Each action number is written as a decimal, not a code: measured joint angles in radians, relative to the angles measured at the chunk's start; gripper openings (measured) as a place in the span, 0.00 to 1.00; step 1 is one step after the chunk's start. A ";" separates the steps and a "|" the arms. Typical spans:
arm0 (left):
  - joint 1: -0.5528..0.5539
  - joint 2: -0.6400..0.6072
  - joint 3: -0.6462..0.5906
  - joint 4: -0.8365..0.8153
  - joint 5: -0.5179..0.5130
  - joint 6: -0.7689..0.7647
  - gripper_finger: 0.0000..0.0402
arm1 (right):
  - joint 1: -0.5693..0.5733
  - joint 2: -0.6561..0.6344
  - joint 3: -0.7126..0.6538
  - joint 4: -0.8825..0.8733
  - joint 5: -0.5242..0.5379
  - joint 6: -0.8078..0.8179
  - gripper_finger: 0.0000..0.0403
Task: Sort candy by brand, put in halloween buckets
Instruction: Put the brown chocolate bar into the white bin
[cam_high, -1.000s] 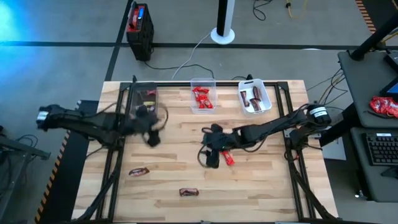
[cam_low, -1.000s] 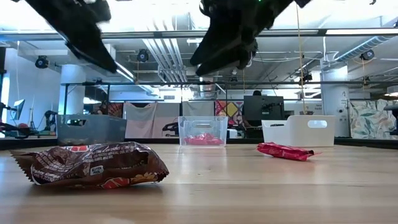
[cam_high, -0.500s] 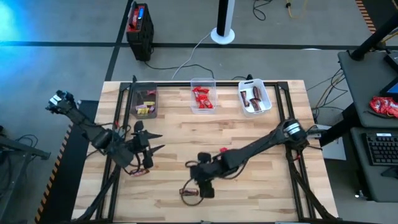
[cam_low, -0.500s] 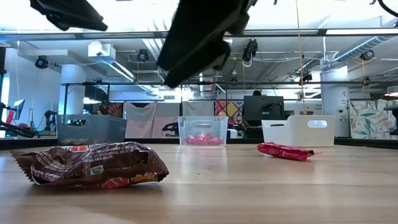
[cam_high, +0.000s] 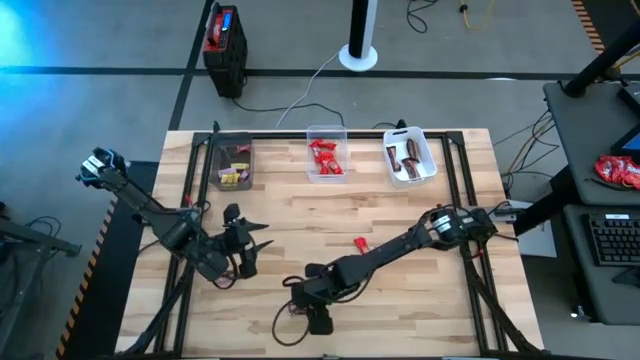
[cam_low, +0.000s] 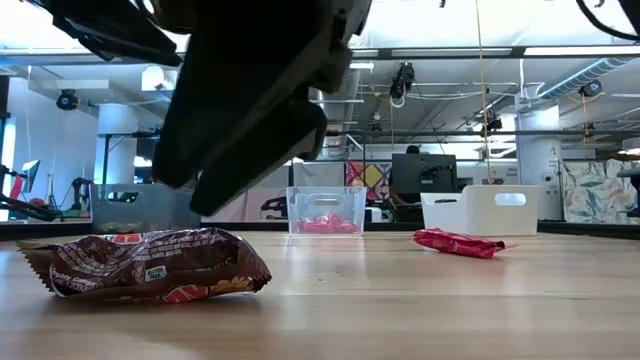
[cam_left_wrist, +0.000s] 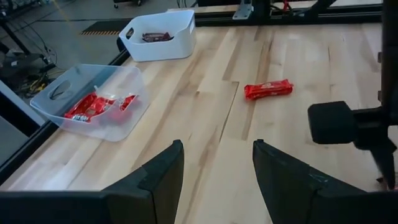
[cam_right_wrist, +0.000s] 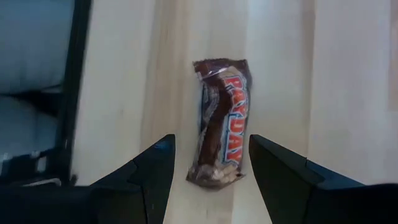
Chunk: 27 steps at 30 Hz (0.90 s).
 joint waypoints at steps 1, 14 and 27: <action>0.000 0.004 0.000 0.003 0.000 0.000 0.44 | 0.002 0.017 0.025 -0.022 0.024 0.006 0.49; -0.002 0.018 0.000 0.048 0.003 -0.003 0.44 | 0.018 0.137 0.156 -0.187 0.094 0.041 0.49; -0.011 0.037 0.000 0.056 0.004 -0.011 0.44 | 0.014 0.129 0.179 -0.209 0.116 -0.065 0.15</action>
